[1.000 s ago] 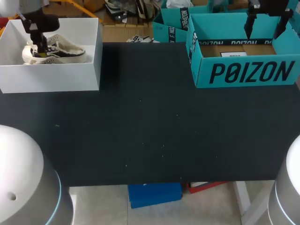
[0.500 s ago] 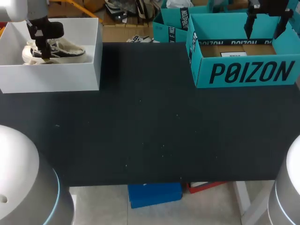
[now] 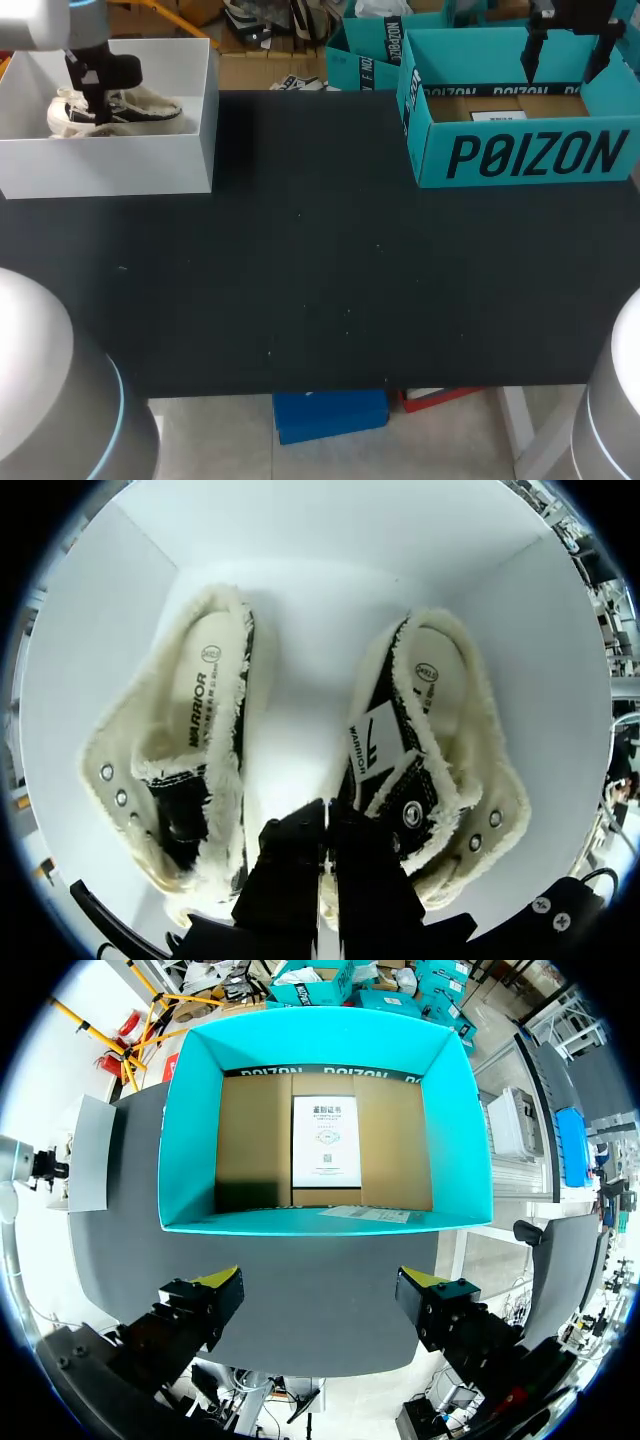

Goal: Take the shoe out of the shoebox, open the shoe tongue, remove and reinsert the insole, then place the shoe into the shoebox

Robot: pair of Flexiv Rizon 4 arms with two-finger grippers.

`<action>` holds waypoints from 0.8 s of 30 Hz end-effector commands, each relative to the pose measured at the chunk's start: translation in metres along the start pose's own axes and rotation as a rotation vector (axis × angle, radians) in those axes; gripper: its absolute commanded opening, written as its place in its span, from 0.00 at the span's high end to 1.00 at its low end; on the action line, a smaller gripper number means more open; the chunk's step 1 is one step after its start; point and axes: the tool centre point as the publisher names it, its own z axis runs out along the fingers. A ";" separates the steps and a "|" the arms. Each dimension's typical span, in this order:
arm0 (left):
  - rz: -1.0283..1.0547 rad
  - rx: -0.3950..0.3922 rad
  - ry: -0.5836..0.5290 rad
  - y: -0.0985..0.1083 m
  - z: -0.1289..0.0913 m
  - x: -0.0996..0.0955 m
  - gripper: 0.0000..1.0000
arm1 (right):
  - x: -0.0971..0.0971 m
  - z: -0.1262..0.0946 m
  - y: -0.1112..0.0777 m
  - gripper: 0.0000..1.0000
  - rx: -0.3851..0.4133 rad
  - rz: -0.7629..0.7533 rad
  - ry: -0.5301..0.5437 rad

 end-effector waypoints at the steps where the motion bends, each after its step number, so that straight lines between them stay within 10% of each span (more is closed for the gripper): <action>1: 0.002 -0.006 0.007 -0.001 0.002 -0.002 1.00 | 0.000 0.000 0.000 0.00 0.000 0.000 0.000; 24: -0.037 0.047 -0.059 0.007 -0.091 0.011 1.00 | 0.000 0.000 0.000 0.00 0.000 0.000 0.000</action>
